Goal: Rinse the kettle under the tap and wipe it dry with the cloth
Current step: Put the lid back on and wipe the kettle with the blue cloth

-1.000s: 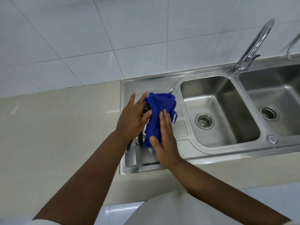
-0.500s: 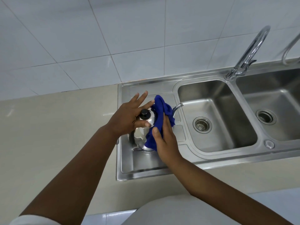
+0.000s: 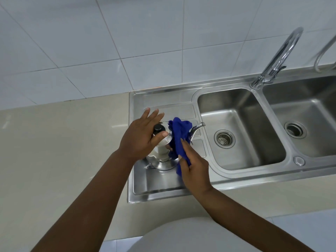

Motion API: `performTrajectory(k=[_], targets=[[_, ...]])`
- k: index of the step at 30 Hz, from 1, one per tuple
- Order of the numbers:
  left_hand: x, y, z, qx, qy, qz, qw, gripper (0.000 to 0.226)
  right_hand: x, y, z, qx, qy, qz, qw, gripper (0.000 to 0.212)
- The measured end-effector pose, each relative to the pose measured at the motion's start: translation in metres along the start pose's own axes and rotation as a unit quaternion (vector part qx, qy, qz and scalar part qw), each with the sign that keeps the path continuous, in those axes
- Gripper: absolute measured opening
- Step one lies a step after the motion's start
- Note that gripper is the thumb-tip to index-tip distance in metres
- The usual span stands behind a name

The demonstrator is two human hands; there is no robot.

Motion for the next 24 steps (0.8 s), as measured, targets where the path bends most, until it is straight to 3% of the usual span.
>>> performTrajectory(k=[4,7,11,14,19,24], targets=[[0.003,0.001,0.0,-0.002,0.012,0.001,1.0,0.068,-0.023,-0.025,-0.019,0.06,-0.076,-0.098,0.99,0.049],[0.003,0.0,0.002,-0.013,0.023,-0.004,1.0,0.067,-0.047,-0.033,-0.036,0.083,-0.215,-0.132,0.964,0.049],[0.004,0.001,0.003,-0.023,0.031,-0.019,0.999,0.067,-0.074,-0.036,-0.032,0.226,-0.376,-0.021,0.898,0.056],[0.004,-0.001,0.003,-0.021,0.038,-0.021,0.999,0.067,-0.069,-0.037,-0.031,0.23,-0.449,-0.026,0.863,0.046],[0.004,-0.001,0.005,-0.014,0.04,-0.029,0.999,0.068,-0.084,-0.023,-0.011,0.262,-0.492,-0.108,0.823,0.07],[0.004,-0.001,0.005,-0.017,0.035,-0.033,0.999,0.068,-0.102,0.003,0.001,0.264,-0.49,-0.044,0.83,0.072]])
Point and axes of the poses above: each hand's wrist, its own y-axis towards the middle knuckle, its own z-axis out of the palm, x = y × z, the point moved 5 cm from there along y, towards the middle knuckle, and after that the axes turned 4 degrees about -y, right-handed, at the moved point
